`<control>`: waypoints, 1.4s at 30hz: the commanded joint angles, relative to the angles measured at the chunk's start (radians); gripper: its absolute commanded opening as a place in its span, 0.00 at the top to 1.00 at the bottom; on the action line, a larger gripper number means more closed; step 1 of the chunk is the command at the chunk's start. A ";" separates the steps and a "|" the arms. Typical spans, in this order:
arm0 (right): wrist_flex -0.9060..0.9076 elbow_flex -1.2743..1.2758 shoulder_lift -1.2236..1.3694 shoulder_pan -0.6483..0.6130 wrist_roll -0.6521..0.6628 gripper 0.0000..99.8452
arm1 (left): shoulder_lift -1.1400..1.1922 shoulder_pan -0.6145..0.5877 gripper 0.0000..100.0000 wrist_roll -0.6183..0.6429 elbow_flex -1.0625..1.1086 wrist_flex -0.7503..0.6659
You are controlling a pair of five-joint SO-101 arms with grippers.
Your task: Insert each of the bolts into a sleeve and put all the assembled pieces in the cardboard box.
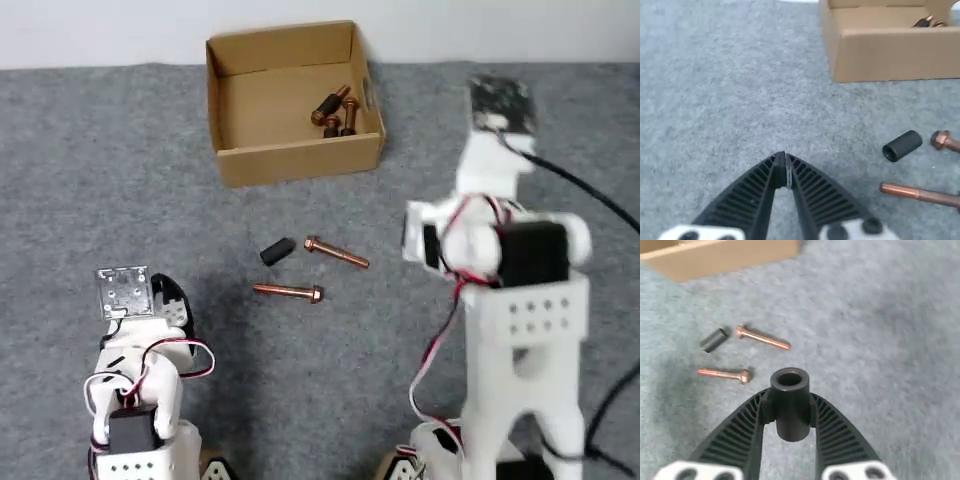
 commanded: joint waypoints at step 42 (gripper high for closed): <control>-0.217 1.100 -1.096 0.265 -0.008 0.99 | 1.425 0.511 0.83 -0.669 -0.981 0.247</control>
